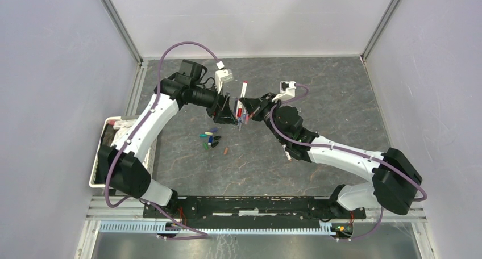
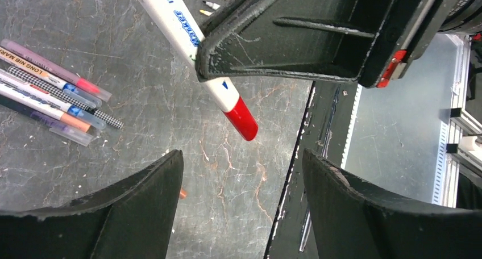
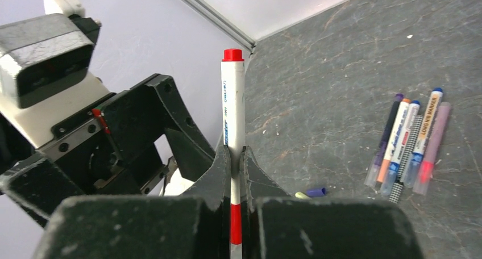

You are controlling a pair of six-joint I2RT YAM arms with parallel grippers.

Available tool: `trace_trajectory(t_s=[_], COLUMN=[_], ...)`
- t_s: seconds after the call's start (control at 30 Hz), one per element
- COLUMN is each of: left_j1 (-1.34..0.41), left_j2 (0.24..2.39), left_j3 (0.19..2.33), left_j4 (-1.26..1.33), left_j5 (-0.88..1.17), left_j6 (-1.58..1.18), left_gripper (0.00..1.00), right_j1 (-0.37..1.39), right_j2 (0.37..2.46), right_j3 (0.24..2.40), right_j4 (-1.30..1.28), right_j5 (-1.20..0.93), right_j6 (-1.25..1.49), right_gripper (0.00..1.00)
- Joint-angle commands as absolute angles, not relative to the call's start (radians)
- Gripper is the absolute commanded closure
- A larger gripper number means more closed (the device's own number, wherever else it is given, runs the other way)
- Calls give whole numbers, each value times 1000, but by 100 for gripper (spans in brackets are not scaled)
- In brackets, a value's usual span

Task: Open the pen caps
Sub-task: Open the pen cap from the pen.

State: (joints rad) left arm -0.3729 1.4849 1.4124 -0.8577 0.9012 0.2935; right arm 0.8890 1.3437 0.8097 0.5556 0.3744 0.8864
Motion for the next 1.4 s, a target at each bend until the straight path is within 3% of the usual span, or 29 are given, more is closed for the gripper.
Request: trace_trajectory(t_s=[0.0, 0.17, 0.37, 0.7, 0.97, 1.1, 1.23, 1.37], left_j1=[-378, -379, -379, -378, -379, -380, -378, -379], left_j2=[1501, 1521, 1554, 1578, 1574, 1565, 1542, 1516], left_j3=[1420, 1424, 1437, 1474, 1470, 1467, 1444, 1419], left_j4=[-829, -829, -825, -824, -824, -846, -861, -879], left_j5=[951, 953, 954, 963, 930, 865, 746, 658], left_j6=[300, 316, 332, 321, 328, 376, 458, 557], left_gripper=[21, 30, 49, 62, 97, 98, 98, 98], right_j1=[896, 897, 899, 902, 901, 895, 844, 765], right_j2=[1356, 1368, 1381, 1384, 1379, 1359, 1322, 1291], right_j3=[852, 835, 824, 793, 780, 783, 783, 802], right_j4=[644, 680, 701, 705, 699, 637, 565, 466], right_j5=[339, 313, 294, 300, 307, 306, 227, 89], right_j6=[935, 969, 991, 1012, 1017, 1007, 991, 944], right_gripper=[100, 100, 100, 100, 100, 100, 86, 64])
